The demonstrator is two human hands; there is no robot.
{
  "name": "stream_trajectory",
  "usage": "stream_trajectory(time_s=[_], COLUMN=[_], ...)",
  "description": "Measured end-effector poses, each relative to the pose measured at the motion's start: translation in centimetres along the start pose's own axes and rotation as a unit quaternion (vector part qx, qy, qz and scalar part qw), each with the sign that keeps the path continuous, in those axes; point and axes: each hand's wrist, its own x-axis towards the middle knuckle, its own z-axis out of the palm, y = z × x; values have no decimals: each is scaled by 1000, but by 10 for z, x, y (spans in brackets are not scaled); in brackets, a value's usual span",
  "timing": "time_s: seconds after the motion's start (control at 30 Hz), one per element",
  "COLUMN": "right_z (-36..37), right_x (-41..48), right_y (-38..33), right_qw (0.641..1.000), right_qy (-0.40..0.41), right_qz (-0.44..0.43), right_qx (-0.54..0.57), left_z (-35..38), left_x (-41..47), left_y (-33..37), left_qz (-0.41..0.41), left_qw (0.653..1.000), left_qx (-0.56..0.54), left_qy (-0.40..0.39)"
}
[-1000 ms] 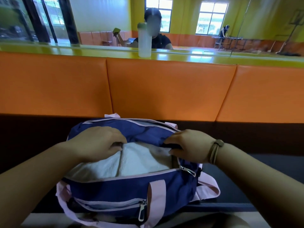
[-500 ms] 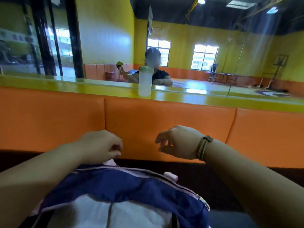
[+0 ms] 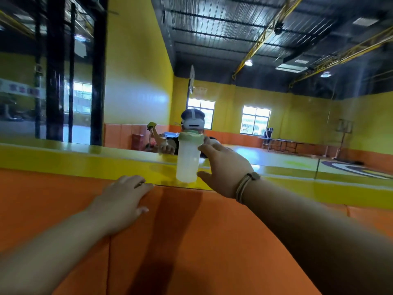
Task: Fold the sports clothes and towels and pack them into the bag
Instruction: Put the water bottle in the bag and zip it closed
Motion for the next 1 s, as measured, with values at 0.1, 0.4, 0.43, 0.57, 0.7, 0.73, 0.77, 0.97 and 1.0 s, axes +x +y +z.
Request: stream_trajectory(time_s=[0.1, 0.4, 0.43, 0.57, 0.7, 0.73, 0.77, 0.97, 1.0], right_z=[8, 45, 46, 38, 24, 20, 16, 2, 2], right_x=[39, 90, 91, 93, 90, 87, 84, 48, 38], right_y=[2, 11, 10, 2, -5, -6, -7, -24, -26], right_qw=[999, 997, 994, 969, 969, 969, 970, 988, 987], right_qy=[30, 34, 55, 82, 90, 80, 68, 63, 79], right_qz=[18, 37, 42, 62, 61, 60, 56, 2, -15], right_qx=[-9, 54, 85, 227, 223, 226, 227, 143, 139], left_z=[16, 26, 26, 26, 33, 35, 35, 24, 21], left_x=[19, 36, 35, 35, 37, 38, 38, 25, 18], left_y=[-12, -18, -17, -17, -19, -20, -20, -12, -10], left_qz=[-25, -41, -42, -49, -57, -59, -59, -64, -58], left_qw=[1000, 998, 997, 996, 996, 996, 995, 992, 993], left_qx=[-6, -49, -51, -65, -69, -73, -78, -79, -75], left_qy=[-17, 28, 32, 37, 14, 7, 0, -73, -73])
